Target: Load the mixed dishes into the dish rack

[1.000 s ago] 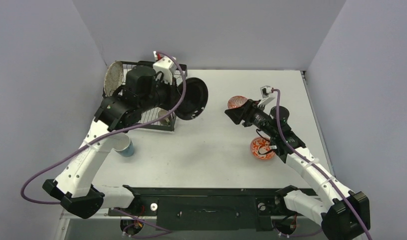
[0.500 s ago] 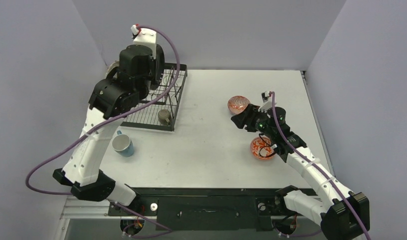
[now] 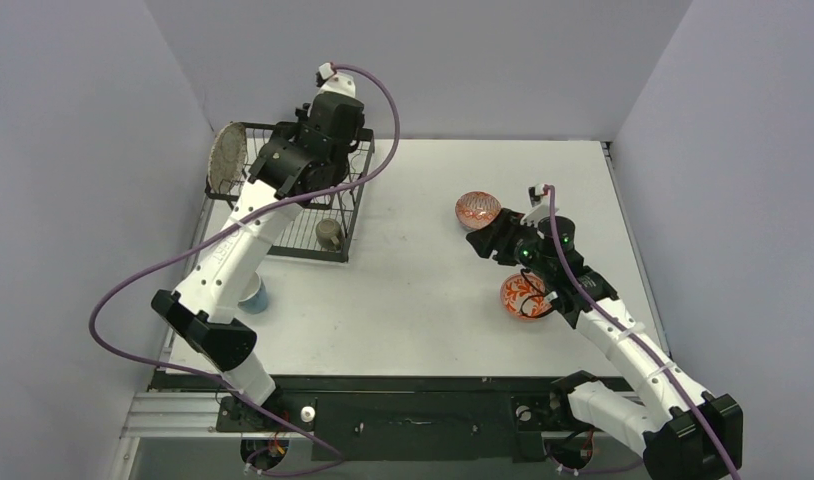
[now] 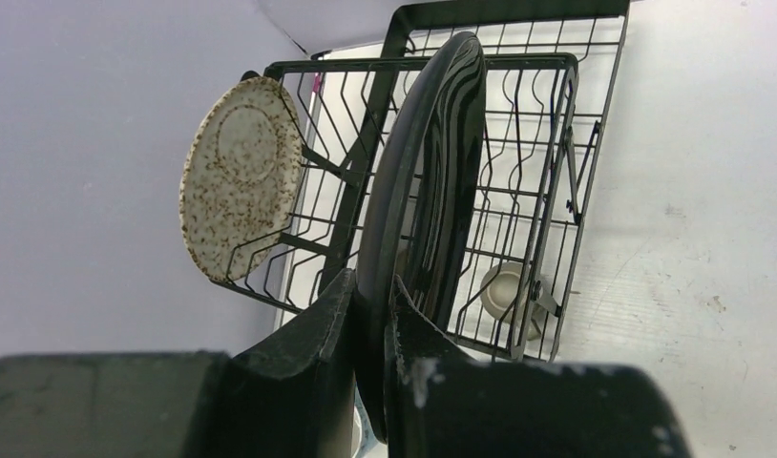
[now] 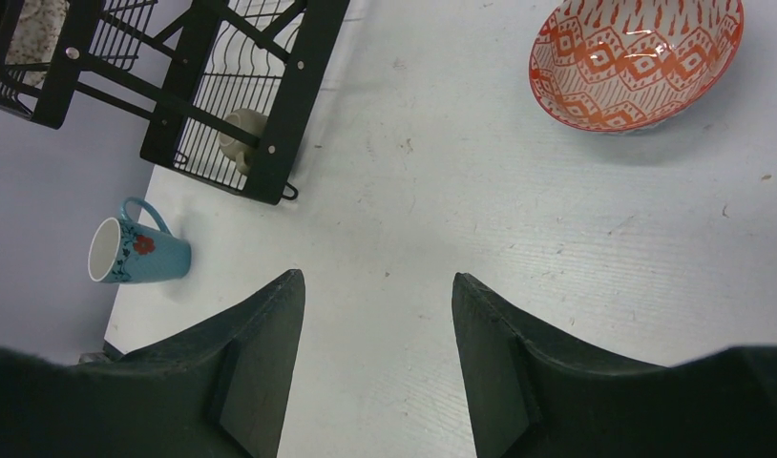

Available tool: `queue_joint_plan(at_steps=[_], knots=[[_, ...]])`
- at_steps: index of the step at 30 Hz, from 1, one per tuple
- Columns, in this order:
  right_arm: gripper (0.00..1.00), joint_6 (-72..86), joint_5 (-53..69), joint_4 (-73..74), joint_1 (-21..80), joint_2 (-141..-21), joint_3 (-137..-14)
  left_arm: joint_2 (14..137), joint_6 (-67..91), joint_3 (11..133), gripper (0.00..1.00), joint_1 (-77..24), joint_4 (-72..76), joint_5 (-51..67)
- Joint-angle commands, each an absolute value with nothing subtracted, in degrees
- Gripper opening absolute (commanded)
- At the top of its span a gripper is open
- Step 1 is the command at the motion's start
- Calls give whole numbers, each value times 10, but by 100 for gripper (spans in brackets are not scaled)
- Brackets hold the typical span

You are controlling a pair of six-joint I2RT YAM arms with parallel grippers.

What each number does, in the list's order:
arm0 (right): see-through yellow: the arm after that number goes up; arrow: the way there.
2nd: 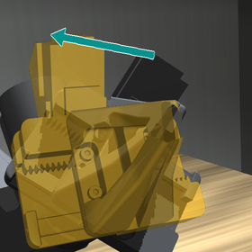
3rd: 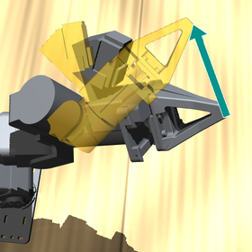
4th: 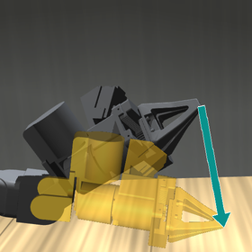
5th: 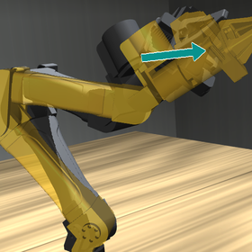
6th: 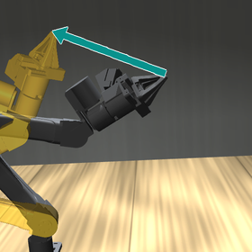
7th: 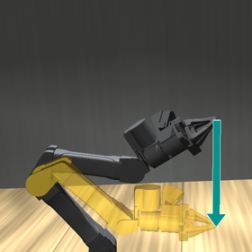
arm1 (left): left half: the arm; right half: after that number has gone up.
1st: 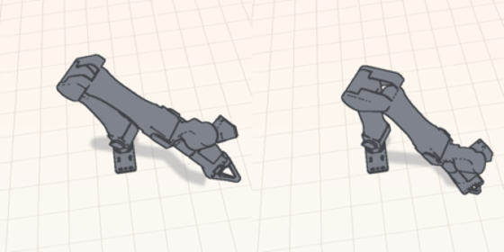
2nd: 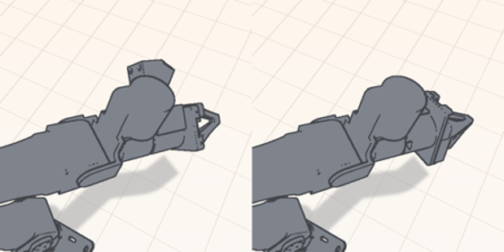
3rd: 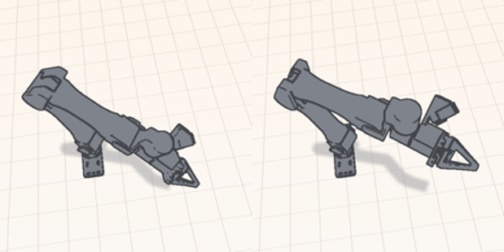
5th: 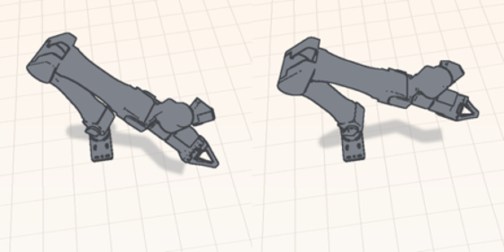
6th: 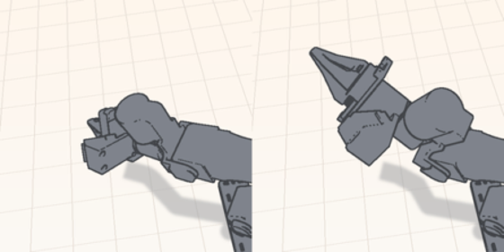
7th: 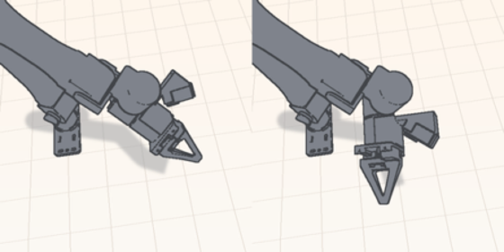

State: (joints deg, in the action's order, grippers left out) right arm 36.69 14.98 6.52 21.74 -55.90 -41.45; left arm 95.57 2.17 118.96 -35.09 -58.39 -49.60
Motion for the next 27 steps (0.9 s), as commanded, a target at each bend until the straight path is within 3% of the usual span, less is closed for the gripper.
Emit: queue_joint_plan(at_steps=[1,23,27], knots=[[54,373,137,55,216,-545,-407,939,11,1157,0,-349,-520,-503],[54,380,138,55,216,-528,-388,991,50,1139,0,-340,-529,-466],[54,381,137,56,216,-525,-386,1010,55,1155,8,-337,-549,-467]])
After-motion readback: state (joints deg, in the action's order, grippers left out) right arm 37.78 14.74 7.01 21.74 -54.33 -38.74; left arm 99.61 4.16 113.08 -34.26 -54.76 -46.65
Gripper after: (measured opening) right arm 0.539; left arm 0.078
